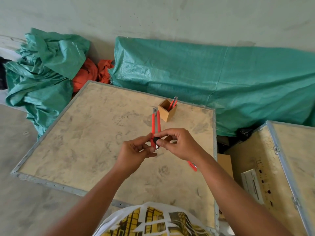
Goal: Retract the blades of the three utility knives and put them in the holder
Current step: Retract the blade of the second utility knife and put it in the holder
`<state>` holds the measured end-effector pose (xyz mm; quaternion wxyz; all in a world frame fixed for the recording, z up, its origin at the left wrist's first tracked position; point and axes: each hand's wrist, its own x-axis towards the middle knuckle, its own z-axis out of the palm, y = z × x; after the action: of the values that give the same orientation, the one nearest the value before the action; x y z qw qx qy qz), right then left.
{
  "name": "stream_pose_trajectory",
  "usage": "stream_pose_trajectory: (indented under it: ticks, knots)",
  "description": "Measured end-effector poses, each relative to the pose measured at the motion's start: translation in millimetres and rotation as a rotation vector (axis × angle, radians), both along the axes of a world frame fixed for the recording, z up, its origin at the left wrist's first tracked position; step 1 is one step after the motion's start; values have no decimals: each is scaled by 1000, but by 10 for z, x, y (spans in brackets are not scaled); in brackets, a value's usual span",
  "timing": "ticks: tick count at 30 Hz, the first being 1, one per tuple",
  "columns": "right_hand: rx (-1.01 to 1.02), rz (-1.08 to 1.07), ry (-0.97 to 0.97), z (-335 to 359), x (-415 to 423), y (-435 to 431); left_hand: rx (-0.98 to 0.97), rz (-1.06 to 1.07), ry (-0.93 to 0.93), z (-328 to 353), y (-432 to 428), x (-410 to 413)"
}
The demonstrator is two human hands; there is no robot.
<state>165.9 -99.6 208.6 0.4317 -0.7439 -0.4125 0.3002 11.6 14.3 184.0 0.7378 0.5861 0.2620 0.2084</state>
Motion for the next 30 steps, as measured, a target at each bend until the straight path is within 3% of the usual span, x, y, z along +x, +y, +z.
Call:
stream_pose_trajectory:
  ticks: [13, 17, 22, 30]
  knots:
    - [61, -107, -150, -3, -18, 34, 105, -36, 39, 26, 89, 101]
    - [57, -83, -108, -5, 33, 53, 103, -60, 37, -12, 174, 139]
    - [64, -214, -137, -99, 81, 142, 82, -88, 40, -61, 275, 292]
    - [83, -329, 81, -262, 618, 411, 136, -183, 89, -184, 593, 726]
